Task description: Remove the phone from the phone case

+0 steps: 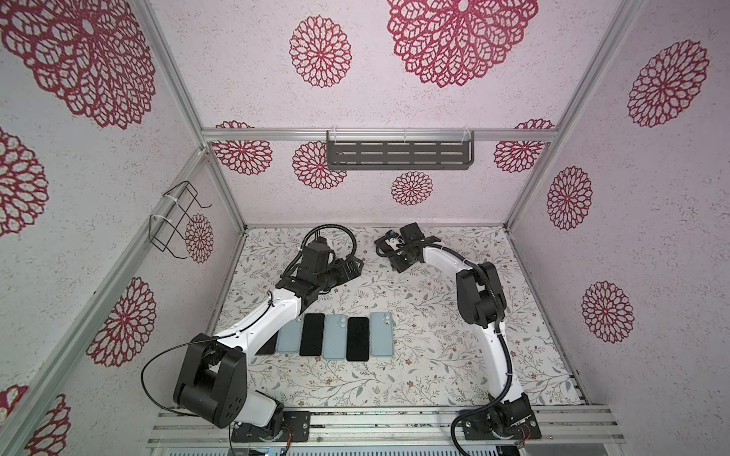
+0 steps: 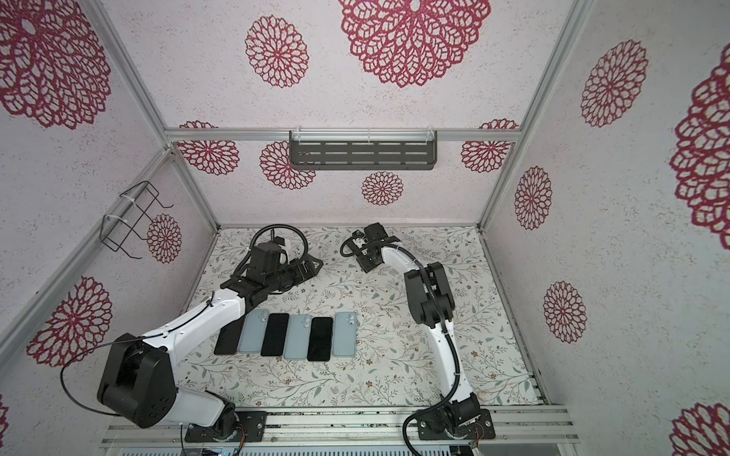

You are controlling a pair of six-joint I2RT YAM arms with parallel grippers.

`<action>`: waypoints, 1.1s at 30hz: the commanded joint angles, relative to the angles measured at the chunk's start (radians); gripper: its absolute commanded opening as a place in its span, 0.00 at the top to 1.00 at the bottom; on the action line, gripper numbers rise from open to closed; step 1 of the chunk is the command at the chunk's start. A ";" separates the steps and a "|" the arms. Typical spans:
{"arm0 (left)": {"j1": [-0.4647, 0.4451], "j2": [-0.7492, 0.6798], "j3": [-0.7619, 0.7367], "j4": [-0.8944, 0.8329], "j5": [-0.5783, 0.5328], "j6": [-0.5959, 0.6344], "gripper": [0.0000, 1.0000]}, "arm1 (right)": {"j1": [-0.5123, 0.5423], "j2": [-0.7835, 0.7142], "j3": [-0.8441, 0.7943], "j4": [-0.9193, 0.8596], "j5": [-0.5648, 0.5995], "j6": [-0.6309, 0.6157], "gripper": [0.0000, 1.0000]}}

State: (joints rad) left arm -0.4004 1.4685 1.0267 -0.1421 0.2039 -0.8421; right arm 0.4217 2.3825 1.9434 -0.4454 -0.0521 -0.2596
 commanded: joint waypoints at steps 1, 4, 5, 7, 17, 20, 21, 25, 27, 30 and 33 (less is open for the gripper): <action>0.012 0.010 0.012 0.047 0.023 -0.014 0.02 | -0.003 -0.065 -0.069 0.006 -0.013 0.038 0.41; 0.012 0.012 0.007 0.047 0.024 -0.016 0.02 | -0.001 -0.088 -0.099 0.015 -0.017 0.044 0.41; 0.012 0.012 0.005 0.047 0.025 -0.017 0.02 | -0.003 -0.100 -0.114 0.025 -0.026 0.054 0.40; 0.011 0.011 -0.002 0.050 0.023 -0.018 0.02 | -0.003 -0.123 -0.135 0.038 -0.034 0.066 0.41; 0.013 0.013 -0.019 0.047 0.023 -0.009 0.01 | 0.000 -0.220 -0.275 0.025 -0.017 0.140 0.41; 0.015 0.013 -0.026 0.047 0.024 -0.009 0.01 | 0.002 -0.267 -0.352 0.039 -0.028 0.150 0.41; 0.016 0.013 -0.028 0.047 0.024 -0.009 0.01 | 0.006 -0.285 -0.375 0.049 -0.027 0.154 0.41; 0.017 0.012 -0.034 0.050 0.032 -0.014 0.01 | 0.011 -0.401 -0.485 0.139 -0.012 0.204 0.32; 0.016 0.010 -0.037 0.050 0.033 -0.014 0.01 | 0.010 -0.440 -0.506 0.163 -0.009 0.221 0.19; 0.017 0.007 -0.042 0.049 0.030 -0.014 0.01 | 0.010 -0.443 -0.477 0.137 0.029 0.228 0.08; 0.019 0.000 -0.050 0.047 0.020 -0.014 0.01 | 0.005 -0.409 -0.434 0.113 0.064 0.231 0.01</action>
State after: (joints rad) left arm -0.3923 1.4727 0.9928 -0.1154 0.2272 -0.8616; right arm 0.4316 1.9759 1.4689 -0.3340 -0.0349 -0.0521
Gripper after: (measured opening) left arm 0.988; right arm 0.981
